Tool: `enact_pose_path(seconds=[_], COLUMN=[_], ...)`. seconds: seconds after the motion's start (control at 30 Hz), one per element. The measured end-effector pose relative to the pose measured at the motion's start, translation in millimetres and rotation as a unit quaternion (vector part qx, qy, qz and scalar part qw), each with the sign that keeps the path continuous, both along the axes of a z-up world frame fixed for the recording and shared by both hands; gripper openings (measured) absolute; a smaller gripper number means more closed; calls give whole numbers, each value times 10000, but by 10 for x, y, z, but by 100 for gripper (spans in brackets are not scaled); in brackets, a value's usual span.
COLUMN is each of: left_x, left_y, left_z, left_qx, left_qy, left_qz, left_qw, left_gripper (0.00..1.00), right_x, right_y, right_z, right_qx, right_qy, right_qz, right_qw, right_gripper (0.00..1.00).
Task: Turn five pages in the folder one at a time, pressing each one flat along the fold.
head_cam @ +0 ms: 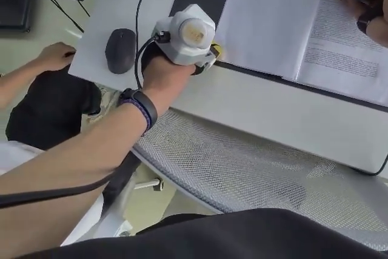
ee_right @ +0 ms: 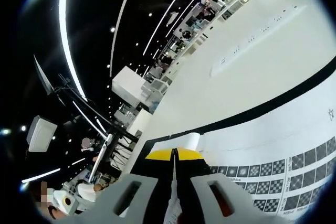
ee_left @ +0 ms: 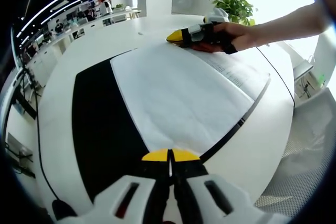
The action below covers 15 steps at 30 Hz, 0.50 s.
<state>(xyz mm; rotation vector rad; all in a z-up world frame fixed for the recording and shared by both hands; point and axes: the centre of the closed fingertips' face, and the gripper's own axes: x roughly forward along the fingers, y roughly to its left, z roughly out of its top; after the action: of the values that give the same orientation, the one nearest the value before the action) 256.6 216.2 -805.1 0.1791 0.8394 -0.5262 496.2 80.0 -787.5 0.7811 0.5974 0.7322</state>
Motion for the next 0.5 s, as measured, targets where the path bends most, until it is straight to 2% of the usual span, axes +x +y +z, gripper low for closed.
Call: enact_pose_path(seconds=[0.2,0.5], left_x=[41,41], left_y=[8,8], left_z=[-35,-29], left_qx=[-33,-54], left_qy=[-12,-12], left_qz=[-2,-1], left_qw=[10000,10000], left_gripper=[0,0], right_x=[182,257], right_y=[-24,-24], right_z=[-14,-99], right_qx=[69,-30], right_qy=[84,1], right_qz=[-325,-259], right_qw=[9994,9997], right_gripper=[0,0])
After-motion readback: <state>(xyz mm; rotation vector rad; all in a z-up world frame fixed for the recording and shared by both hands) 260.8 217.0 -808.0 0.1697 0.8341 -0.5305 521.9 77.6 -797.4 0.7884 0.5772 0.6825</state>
